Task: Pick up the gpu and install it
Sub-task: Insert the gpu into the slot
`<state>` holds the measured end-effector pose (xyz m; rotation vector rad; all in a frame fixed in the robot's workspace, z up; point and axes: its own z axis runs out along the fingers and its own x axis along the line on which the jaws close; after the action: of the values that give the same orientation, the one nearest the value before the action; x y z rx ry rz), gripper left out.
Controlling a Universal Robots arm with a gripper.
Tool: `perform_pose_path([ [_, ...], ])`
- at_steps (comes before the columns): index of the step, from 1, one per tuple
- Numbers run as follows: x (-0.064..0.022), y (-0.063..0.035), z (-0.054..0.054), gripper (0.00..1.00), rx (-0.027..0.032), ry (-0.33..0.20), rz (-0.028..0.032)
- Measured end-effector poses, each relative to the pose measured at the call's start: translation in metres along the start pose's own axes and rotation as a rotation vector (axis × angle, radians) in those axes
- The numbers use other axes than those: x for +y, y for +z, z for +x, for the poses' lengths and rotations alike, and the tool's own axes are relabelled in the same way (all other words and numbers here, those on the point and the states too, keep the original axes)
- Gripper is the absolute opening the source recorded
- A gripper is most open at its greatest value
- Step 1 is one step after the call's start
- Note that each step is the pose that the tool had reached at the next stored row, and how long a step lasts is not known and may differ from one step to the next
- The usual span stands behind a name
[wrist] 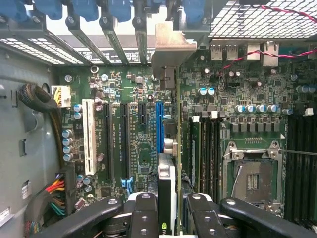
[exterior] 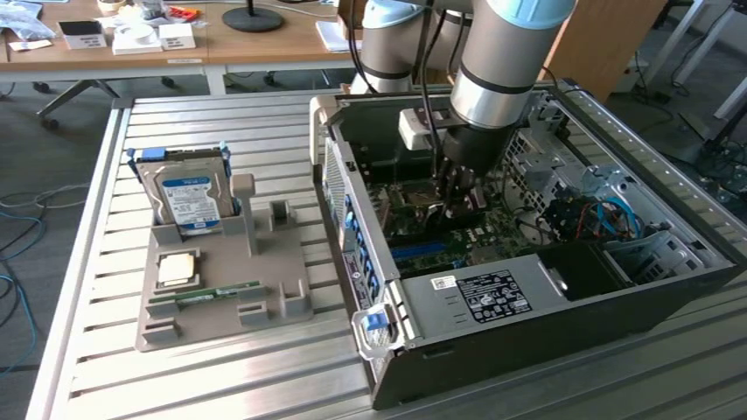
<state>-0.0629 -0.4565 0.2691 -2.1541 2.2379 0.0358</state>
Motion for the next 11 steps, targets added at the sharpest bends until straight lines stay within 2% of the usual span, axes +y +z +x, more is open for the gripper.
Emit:
perform_pose_path([
  [11, -0.0001, -0.0001, 0.0040, 0.27, -0.0001, 0.000, 0.0001],
])
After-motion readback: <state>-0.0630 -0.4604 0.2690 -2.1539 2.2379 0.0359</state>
